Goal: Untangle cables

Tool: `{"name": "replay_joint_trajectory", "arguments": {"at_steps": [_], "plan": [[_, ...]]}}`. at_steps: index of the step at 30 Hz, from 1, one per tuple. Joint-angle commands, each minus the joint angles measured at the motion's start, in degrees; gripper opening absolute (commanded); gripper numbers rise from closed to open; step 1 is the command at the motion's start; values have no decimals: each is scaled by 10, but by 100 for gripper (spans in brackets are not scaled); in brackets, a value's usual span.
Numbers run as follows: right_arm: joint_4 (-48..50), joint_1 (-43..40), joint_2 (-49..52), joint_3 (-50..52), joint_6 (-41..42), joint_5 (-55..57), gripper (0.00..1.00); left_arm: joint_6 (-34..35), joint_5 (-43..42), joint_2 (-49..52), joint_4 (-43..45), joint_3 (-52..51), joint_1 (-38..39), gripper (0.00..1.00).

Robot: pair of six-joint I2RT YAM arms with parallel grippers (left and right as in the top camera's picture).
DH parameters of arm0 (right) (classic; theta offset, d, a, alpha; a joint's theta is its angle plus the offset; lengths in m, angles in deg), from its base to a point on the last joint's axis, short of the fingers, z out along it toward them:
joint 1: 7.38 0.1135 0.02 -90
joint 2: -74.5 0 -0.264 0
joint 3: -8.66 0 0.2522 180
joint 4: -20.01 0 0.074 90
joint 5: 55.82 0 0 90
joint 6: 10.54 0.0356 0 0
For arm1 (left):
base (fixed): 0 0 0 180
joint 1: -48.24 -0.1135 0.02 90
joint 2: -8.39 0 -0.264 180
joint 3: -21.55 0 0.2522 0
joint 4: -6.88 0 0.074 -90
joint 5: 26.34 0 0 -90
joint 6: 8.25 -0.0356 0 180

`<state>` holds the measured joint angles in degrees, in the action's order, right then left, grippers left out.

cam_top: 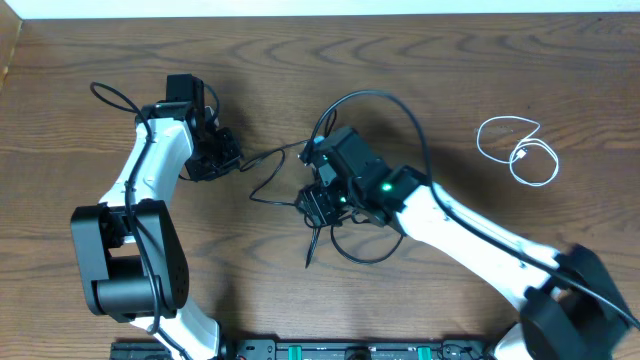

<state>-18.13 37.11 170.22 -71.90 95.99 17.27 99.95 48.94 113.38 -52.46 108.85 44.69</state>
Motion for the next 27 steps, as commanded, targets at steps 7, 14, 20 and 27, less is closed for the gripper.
{"name": "replay_joint_trajectory", "arguments": {"at_steps": [7,14,20,27], "plan": [[-7,-1,-72,-7,-18,89,99,2,4,-2,-2,-6,0,28],[-47,-1,-72,-7,-18,122,99,1,4,-2,-2,-6,0,33],[-54,0,-72,-6,-18,122,99,1,4,-2,-1,-6,0,34],[-54,2,-72,-6,-18,122,99,1,4,-2,-1,-6,0,56]]}}
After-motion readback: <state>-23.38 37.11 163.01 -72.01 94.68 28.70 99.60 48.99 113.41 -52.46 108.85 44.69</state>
